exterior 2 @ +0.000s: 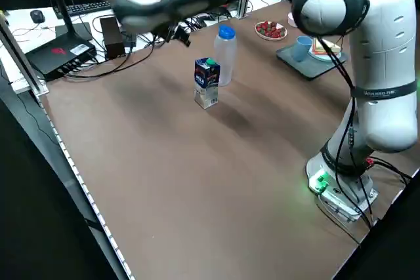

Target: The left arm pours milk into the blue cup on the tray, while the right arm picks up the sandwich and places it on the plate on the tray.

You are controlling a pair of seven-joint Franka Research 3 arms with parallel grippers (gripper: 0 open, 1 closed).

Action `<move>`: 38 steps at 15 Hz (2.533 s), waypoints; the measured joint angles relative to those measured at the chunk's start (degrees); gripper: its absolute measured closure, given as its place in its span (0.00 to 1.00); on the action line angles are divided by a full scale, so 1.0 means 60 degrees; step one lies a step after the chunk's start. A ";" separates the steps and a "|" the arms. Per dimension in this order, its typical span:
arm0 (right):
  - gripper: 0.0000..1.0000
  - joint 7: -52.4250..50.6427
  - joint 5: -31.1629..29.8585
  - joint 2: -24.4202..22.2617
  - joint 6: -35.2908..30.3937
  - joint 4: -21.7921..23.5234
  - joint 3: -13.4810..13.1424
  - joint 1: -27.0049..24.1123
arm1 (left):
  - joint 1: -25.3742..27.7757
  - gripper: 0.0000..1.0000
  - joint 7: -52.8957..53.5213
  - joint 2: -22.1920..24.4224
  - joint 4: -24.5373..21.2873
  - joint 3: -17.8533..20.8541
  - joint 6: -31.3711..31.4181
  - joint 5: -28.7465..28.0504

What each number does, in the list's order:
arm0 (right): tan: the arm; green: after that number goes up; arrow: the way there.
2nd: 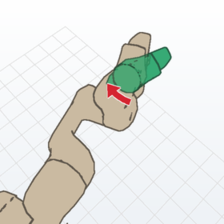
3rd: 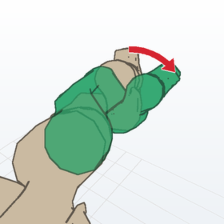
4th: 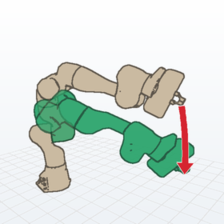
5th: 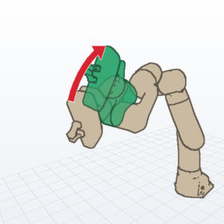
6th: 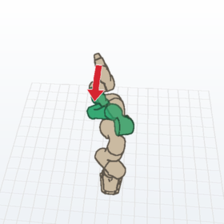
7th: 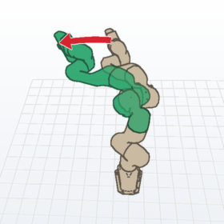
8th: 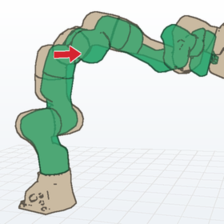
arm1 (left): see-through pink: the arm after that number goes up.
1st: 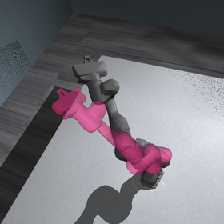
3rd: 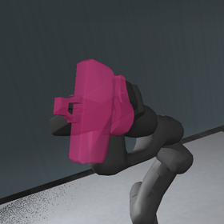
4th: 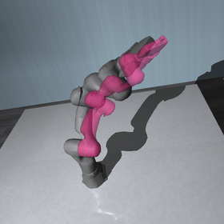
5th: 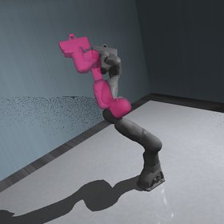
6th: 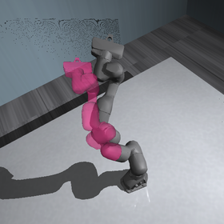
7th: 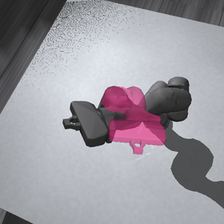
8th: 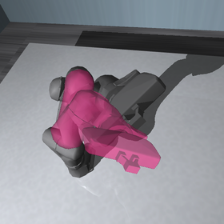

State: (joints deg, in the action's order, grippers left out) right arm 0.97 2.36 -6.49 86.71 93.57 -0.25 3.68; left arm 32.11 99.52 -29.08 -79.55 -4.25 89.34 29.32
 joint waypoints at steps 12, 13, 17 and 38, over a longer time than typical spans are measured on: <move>0.00 0.0038 0.0000 0.0000 -0.0046 0.0005 -0.0026 -0.0199 | -0.3995 0.00 -0.8165 0.1187 -0.0313 -0.0046 0.1032 -0.2683; 0.00 0.0038 0.0000 0.0000 -0.0052 0.0008 -0.0028 -0.0268 | -0.4272 0.00 -0.8924 0.1332 -0.0413 -0.0051 0.1032 -0.2810; 0.00 0.0079 0.0000 0.0000 -0.0053 0.0010 -0.0036 -0.0440 | -0.5155 0.00 -1.1884 0.2239 -0.1249 -0.0059 0.1030 -0.3713; 0.00 0.0130 -0.0038 -0.0180 0.0039 0.0135 -0.0043 -0.0860 | -0.5453 0.00 -1.6770 0.5644 -0.2432 0.0097 -0.0802 -0.4802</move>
State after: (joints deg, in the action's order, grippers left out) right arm 1.75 2.13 -7.57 86.94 94.39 -0.51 -1.48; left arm -0.61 -1.10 4.78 -94.14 -3.67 84.53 0.52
